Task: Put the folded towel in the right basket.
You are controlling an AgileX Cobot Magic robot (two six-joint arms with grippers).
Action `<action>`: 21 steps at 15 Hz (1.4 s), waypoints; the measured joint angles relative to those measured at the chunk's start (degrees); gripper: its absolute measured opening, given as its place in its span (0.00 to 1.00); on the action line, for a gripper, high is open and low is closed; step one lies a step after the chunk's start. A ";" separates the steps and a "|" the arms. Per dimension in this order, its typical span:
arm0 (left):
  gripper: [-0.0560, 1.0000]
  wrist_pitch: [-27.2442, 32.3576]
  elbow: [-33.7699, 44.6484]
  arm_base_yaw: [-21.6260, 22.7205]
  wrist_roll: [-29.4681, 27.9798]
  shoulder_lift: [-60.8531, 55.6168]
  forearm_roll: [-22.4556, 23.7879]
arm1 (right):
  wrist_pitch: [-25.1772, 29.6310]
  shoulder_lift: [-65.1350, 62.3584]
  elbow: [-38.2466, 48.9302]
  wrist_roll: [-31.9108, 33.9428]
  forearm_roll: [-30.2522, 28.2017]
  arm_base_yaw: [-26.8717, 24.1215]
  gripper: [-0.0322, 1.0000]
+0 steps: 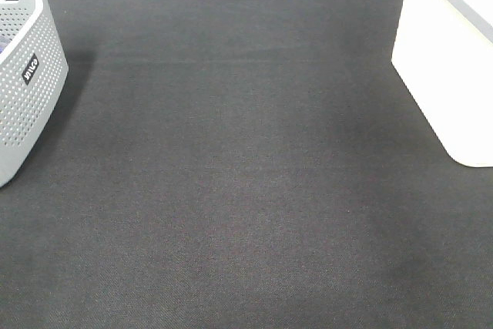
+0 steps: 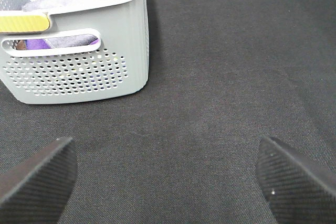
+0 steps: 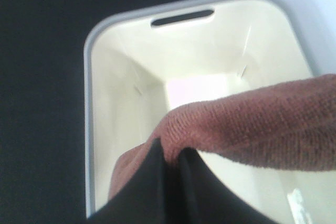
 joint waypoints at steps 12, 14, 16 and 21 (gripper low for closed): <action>0.88 0.00 0.00 0.00 0.00 0.00 0.00 | 0.40 0.80 8.82 4.58 6.02 0.06 0.73; 0.88 0.00 0.00 0.00 0.00 0.00 0.00 | 0.40 -0.57 8.82 4.58 8.94 0.63 0.74; 0.88 0.00 0.00 0.00 0.00 0.00 0.00 | 0.40 -1.26 8.82 4.58 9.22 1.83 0.74; 0.88 0.00 0.00 0.00 0.00 0.00 0.00 | 0.40 -3.61 8.82 4.53 3.27 13.87 0.74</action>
